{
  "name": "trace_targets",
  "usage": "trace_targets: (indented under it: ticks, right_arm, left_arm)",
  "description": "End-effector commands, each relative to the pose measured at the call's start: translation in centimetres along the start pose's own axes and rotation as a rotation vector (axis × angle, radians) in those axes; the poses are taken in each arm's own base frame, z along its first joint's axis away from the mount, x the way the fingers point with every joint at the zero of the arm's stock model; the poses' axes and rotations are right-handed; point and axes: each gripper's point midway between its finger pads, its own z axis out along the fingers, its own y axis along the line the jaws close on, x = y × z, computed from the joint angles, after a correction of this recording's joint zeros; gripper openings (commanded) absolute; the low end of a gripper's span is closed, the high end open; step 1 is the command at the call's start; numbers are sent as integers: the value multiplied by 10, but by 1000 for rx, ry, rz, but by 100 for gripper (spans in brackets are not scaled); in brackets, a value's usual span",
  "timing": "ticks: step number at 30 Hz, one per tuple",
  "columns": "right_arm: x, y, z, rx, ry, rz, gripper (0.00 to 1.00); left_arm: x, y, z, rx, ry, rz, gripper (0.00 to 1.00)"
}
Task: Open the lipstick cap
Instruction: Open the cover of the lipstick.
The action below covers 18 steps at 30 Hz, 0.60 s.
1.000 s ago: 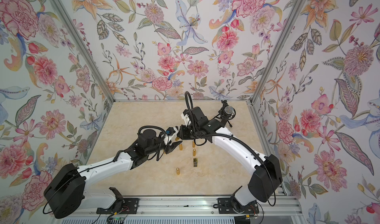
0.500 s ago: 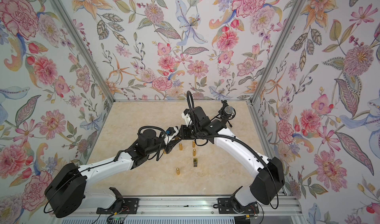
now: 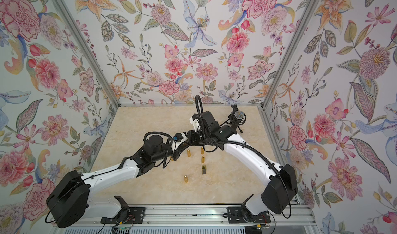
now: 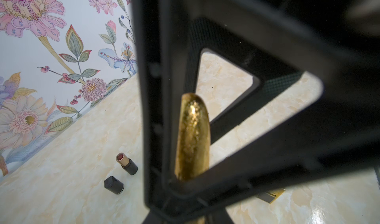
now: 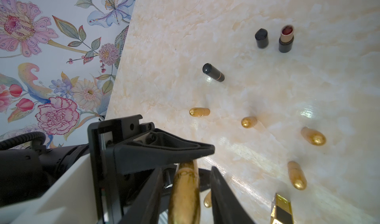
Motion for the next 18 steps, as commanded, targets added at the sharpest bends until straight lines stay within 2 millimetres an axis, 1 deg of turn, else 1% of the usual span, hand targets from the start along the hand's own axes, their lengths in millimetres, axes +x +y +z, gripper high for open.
trace_targets:
  ticks: [1,4,7,12,18]
  right_arm:
    - [-8,2,-16,8,-60,-8,41]
    - [-5,4,-15,3,-52,-12,41]
    - [0,9,-10,-14,-26,-22,37]
    - [-1,10,-10,-11,-31,-29,33]
    - [0,10,-8,-12,-25,-27,26]
  left_arm:
    - [-5,-5,-6,7,-23,4,12]
    - [-6,-5,-8,2,-28,-8,11]
    - [-8,-4,-9,-5,-31,-18,10]
    - [-9,-2,-10,-17,-27,-18,9]
    - [-9,2,-12,-39,-20,-14,9]
